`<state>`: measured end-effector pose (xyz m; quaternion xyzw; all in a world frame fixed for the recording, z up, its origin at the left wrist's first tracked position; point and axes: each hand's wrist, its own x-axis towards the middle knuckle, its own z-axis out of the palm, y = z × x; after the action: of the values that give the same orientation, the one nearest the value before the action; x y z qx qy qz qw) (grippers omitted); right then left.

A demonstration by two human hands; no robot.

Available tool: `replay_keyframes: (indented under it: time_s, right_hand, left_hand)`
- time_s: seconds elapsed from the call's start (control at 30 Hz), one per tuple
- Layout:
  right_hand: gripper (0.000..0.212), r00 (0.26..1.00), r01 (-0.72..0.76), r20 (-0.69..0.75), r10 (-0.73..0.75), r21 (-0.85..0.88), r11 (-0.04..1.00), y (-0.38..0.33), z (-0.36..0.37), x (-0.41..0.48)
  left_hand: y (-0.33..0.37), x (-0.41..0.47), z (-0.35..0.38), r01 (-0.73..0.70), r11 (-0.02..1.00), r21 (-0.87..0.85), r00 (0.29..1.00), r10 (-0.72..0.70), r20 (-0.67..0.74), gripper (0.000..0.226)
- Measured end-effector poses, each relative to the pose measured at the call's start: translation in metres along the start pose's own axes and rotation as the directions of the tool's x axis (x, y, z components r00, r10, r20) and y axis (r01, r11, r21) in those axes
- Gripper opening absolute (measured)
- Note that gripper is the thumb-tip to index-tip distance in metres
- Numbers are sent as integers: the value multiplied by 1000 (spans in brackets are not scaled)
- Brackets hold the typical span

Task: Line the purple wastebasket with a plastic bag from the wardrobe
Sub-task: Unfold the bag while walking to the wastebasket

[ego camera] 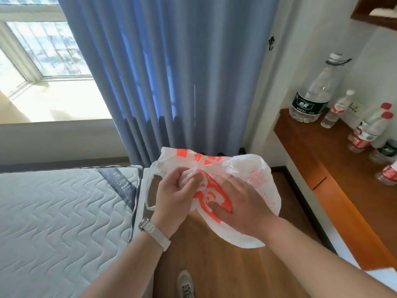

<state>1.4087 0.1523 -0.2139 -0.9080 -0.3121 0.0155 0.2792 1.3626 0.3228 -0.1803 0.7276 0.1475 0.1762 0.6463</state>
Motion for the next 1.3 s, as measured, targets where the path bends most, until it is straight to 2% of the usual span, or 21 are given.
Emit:
replay_keyframes:
  time_s: [0.23, 0.53, 0.7, 1.03, 1.3]
  right_hand:
    - [58, 1000, 21, -6, -21, -21, 1000, -18, 11, 125]
    - [59, 996, 82, 33, -81, -31, 996, -15, 25, 219]
    - [58, 992, 106, 68, -107, 18, 994, 5, 39, 271]
    - [58, 959, 233, 137, -247, 111, 966, 77, 32, 427]
    - [54, 928, 299, 185, -324, 149, 942, 153, 0, 543]
  left_hand:
    - [-10, 122, -39, 0, 997, -81, 1000, 1, 16, 4]
    - [-22, 205, -62, 33, 986, -166, 998, -40, -38, 3]
    - [-29, 247, -61, 19, 995, -103, 995, -29, -98, 5]
    - [-40, 386, -21, 94, 989, -116, 958, -122, -258, 13]
    - [-28, 495, 41, 66, 995, -79, 944, -88, -319, 9]
